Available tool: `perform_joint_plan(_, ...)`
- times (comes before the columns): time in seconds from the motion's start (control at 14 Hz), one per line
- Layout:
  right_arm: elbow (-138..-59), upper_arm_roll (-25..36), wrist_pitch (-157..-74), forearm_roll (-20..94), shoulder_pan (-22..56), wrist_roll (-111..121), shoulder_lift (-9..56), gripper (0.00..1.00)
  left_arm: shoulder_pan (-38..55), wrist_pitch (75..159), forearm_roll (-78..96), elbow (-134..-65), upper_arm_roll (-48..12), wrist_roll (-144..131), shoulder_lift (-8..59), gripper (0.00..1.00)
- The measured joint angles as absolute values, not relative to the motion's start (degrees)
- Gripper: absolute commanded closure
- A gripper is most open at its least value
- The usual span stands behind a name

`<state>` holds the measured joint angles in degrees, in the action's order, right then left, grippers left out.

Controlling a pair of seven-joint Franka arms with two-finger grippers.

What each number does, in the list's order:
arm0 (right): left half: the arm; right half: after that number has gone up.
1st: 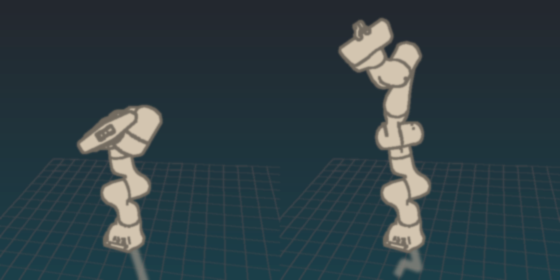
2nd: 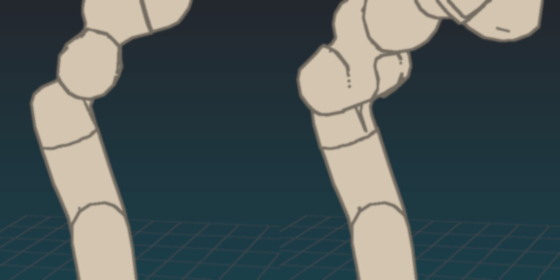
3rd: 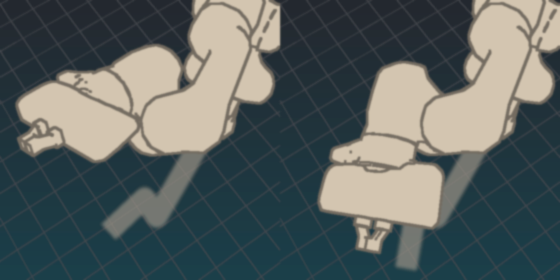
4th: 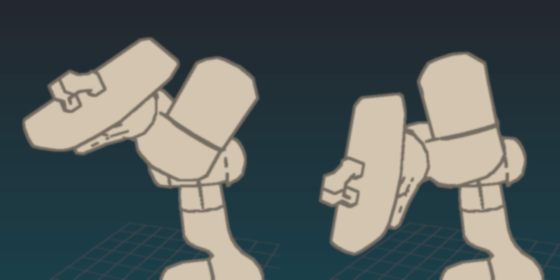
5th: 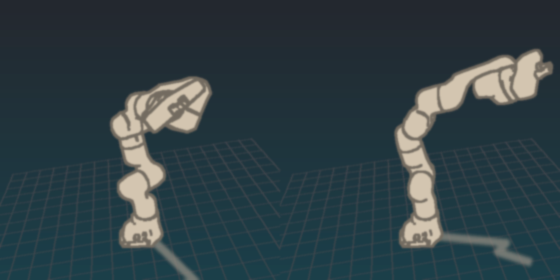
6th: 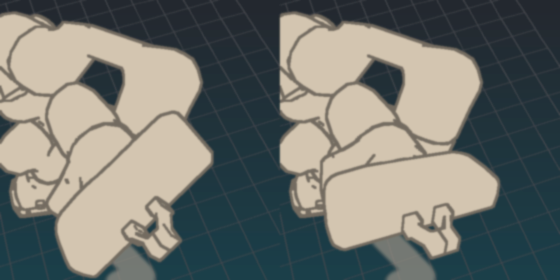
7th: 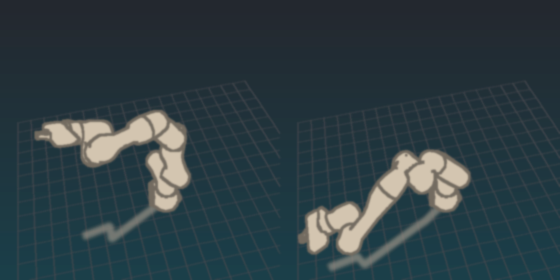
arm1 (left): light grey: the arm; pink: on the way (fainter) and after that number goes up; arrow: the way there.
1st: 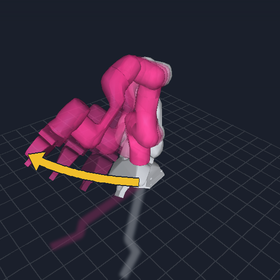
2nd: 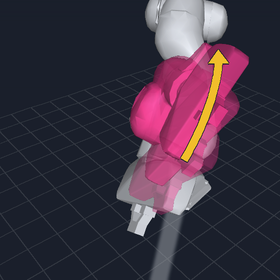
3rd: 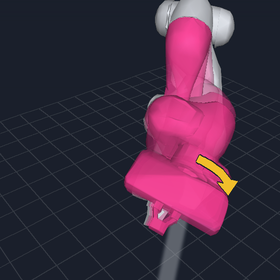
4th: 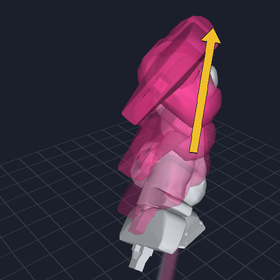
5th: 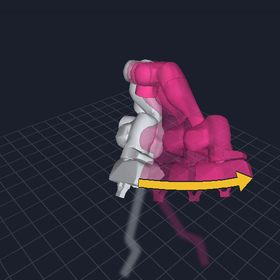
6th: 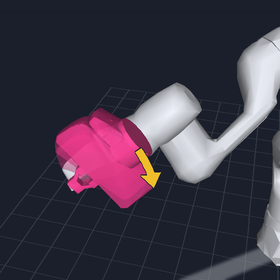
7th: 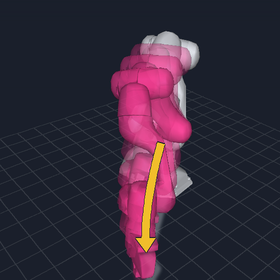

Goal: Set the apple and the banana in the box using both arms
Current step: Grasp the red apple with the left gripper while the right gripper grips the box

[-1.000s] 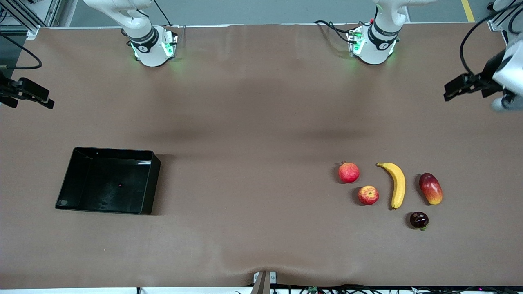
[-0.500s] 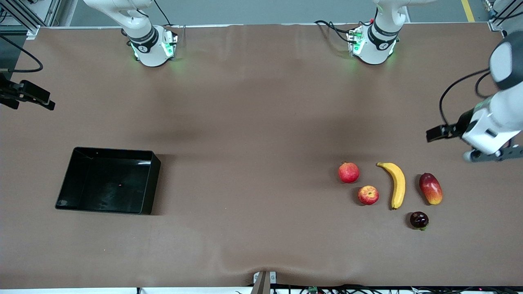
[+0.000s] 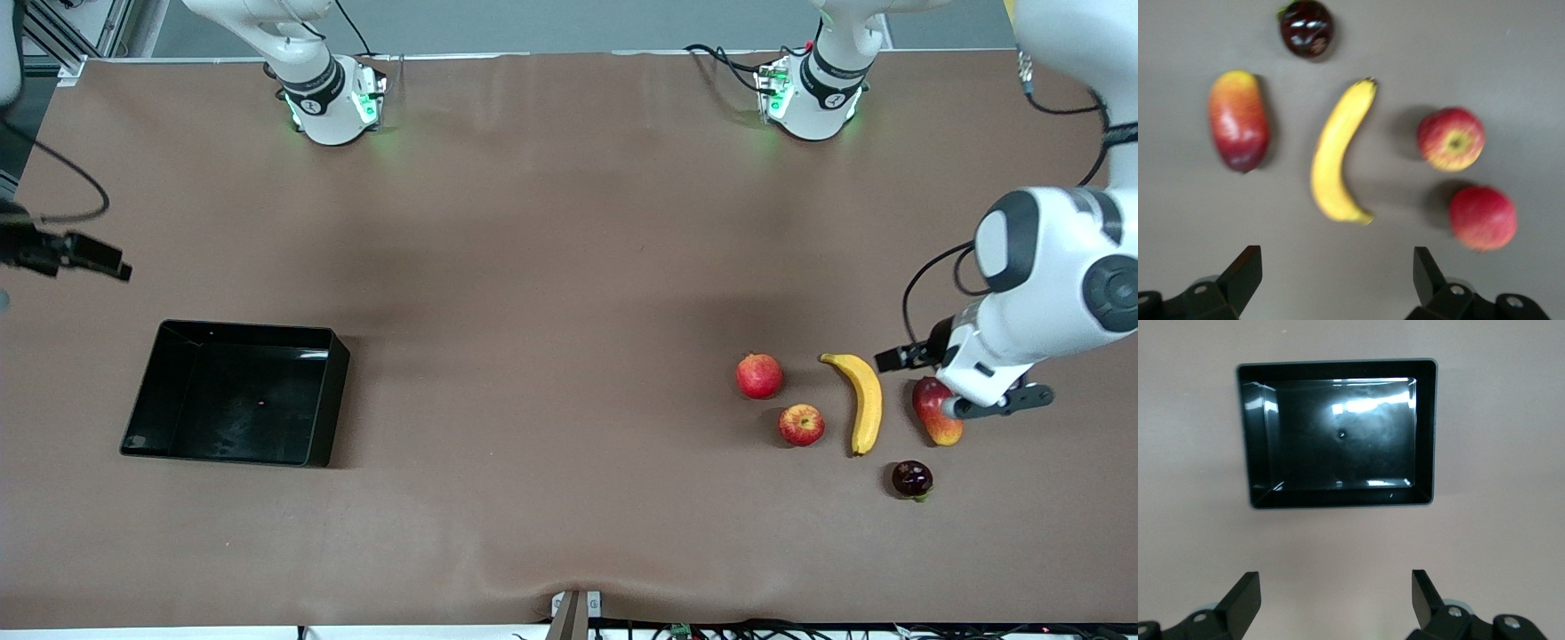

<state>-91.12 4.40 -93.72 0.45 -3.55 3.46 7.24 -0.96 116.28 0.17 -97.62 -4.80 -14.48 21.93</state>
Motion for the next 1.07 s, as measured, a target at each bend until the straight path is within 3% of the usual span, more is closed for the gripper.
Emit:
perform_joint_plan(0.57, -92.79, 4.46, -109.45, 0.45, -8.47, 11.52, 21.16, 0.0, 3.52, 119.03, 1.92, -86.83, -5.06, -22.59, 37.15, 0.0)
perform_joint_plan(1.07, -92.73, 4.47, -117.9, 0.55, -11.82, 17.25, 31.0, 0.0, 4.53, 122.48, 1.92, -84.54, -5.07, -22.64, 41.85, 0.0)
